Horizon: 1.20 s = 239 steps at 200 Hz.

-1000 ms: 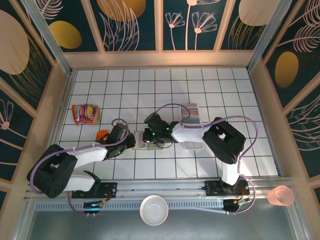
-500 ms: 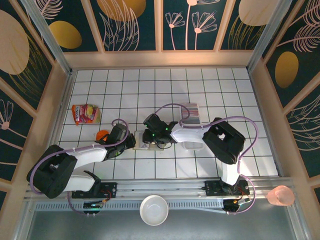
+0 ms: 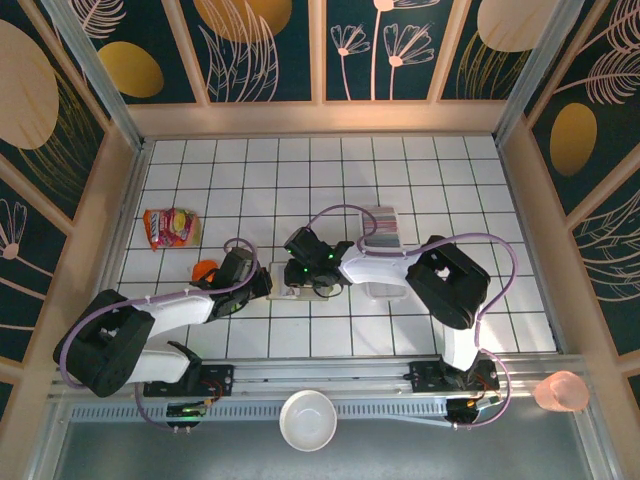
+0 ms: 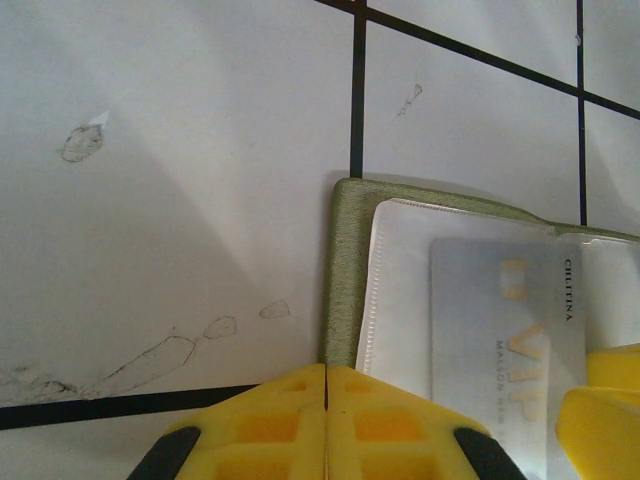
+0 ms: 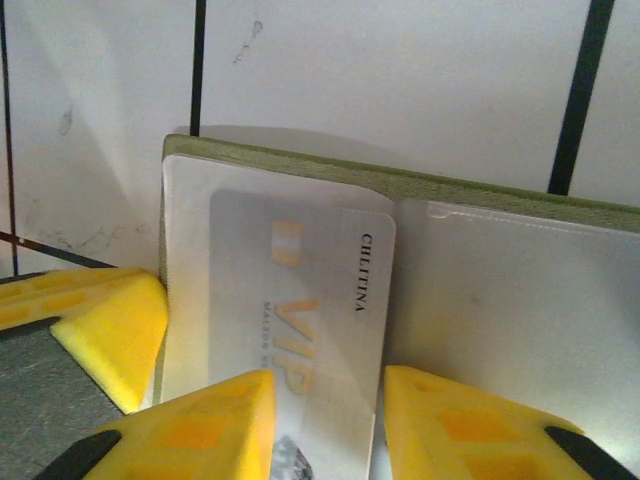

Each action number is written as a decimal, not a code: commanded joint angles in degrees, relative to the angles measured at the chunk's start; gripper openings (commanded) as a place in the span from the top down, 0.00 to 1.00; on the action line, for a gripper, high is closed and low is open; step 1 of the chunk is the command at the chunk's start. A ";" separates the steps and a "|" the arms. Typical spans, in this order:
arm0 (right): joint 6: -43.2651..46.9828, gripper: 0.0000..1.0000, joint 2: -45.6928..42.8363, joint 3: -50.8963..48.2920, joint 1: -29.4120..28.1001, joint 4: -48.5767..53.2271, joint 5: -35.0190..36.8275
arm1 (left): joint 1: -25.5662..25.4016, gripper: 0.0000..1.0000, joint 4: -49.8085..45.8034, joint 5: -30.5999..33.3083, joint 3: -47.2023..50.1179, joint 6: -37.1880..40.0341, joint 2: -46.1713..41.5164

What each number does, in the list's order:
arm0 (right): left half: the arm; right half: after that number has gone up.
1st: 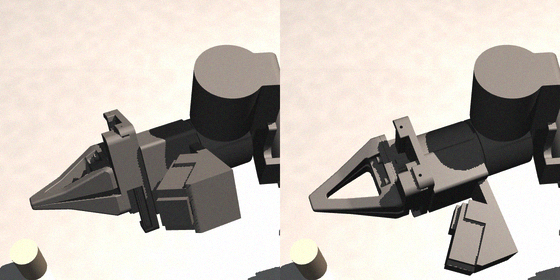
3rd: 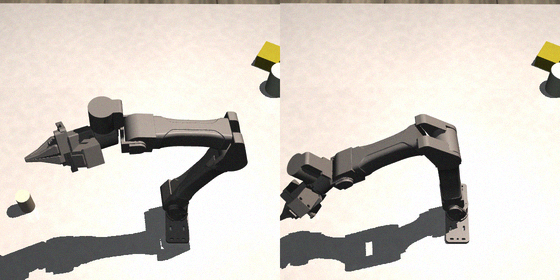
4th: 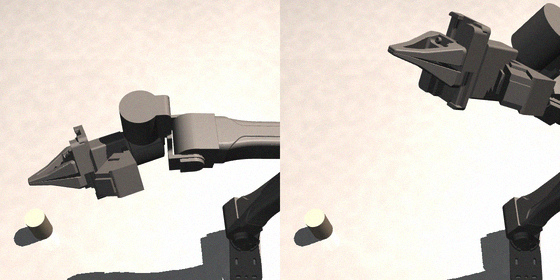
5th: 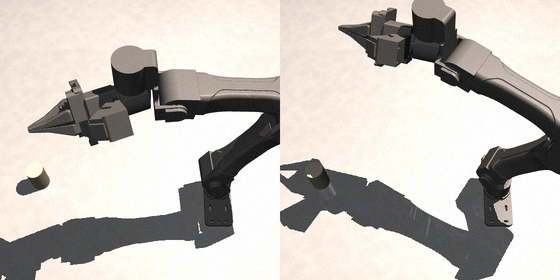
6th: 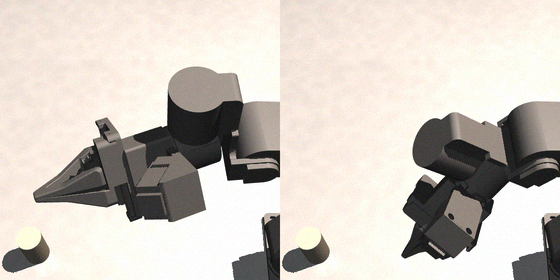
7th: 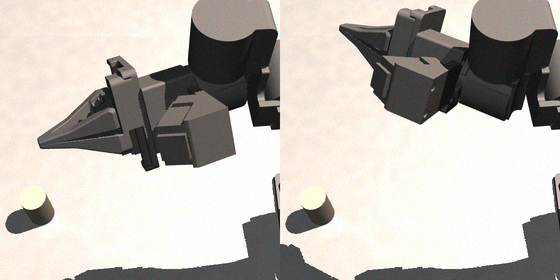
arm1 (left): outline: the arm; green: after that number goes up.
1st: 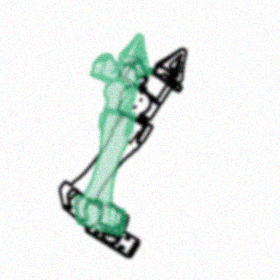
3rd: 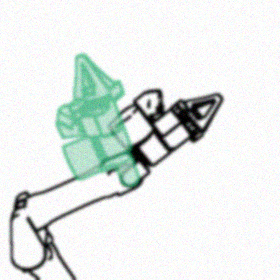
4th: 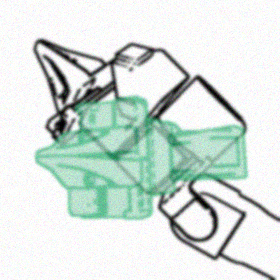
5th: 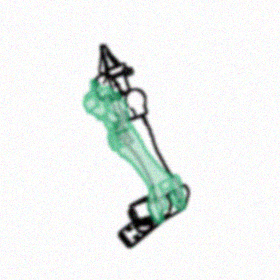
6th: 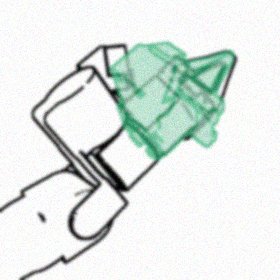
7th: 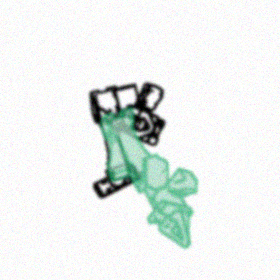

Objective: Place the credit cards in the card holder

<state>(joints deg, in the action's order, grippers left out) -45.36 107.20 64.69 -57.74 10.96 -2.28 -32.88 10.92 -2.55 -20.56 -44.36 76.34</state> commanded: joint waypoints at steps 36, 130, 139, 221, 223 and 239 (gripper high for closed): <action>0.63 0.76 1.43 2.65 -0.78 3.32 1.76 | -0.10 0.94 -0.74 -2.39 1.21 0.13 0.09; 0.20 0.76 2.86 4.34 -1.76 2.13 0.53 | -0.07 0.94 -0.55 -2.42 1.78 0.10 -0.13; 0.04 0.76 2.94 4.47 -1.83 1.90 0.40 | -0.04 0.94 -0.56 -2.43 1.81 0.05 -0.06; -1.53 0.76 1.65 2.81 -1.86 -1.49 -1.51 | -0.03 0.93 -0.63 -2.38 2.10 -0.45 -0.98; -1.56 0.76 1.47 2.75 -1.85 -1.43 -1.50 | -0.02 0.93 -0.70 -2.38 2.10 -0.46 -1.03; -1.35 0.75 -0.18 2.42 -1.85 -0.13 0.42 | -0.07 0.92 -1.62 -2.04 1.72 -0.47 -1.75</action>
<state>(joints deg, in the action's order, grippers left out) -45.76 108.95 67.64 -59.05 11.81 -3.25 -32.88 11.94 -2.68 -19.70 -44.42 75.77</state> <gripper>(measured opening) 0.238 0.077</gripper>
